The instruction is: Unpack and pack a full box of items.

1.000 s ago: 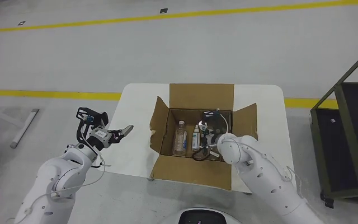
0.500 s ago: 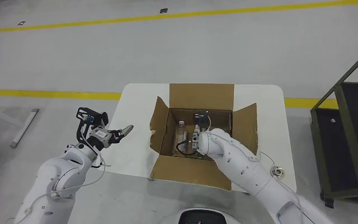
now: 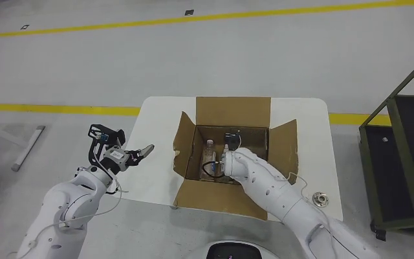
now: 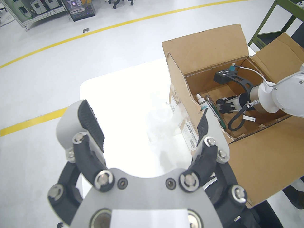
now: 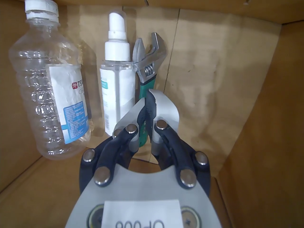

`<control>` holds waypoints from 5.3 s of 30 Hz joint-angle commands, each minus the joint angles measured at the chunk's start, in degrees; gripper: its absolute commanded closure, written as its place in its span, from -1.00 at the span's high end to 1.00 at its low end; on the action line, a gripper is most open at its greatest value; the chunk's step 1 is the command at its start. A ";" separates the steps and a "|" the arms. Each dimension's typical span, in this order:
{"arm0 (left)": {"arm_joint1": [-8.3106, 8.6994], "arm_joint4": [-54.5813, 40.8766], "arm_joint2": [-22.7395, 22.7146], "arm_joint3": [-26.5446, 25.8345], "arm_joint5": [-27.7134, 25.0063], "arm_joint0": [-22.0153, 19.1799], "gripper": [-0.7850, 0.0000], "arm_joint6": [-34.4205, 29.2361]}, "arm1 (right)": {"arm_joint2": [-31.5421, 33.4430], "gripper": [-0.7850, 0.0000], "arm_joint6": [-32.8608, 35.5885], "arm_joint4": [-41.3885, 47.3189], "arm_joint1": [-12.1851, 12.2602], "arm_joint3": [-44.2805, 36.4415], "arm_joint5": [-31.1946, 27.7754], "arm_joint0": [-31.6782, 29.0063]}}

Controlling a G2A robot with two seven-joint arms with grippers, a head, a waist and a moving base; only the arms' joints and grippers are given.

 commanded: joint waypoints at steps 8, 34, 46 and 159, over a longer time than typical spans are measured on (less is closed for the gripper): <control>0.00 0.00 0.00 0.00 0.00 0.00 1.00 0.00 | 0.11 -1.00 -2.13 1.86 -2.22 3.42 -4.54 1.33; 0.00 0.00 0.00 0.00 0.00 0.00 1.00 0.00 | 46.70 -1.00 3.85 -10.63 12.47 -61.20 -26.15 -33.05; 0.00 0.00 0.00 0.00 0.00 0.00 1.00 0.00 | 66.45 -1.00 26.10 -27.61 15.66 -73.83 -28.69 -46.05; 0.00 0.00 0.00 0.00 0.00 0.00 1.00 0.00 | 61.18 -0.33 33.94 -29.30 19.42 -45.85 -40.23 -44.19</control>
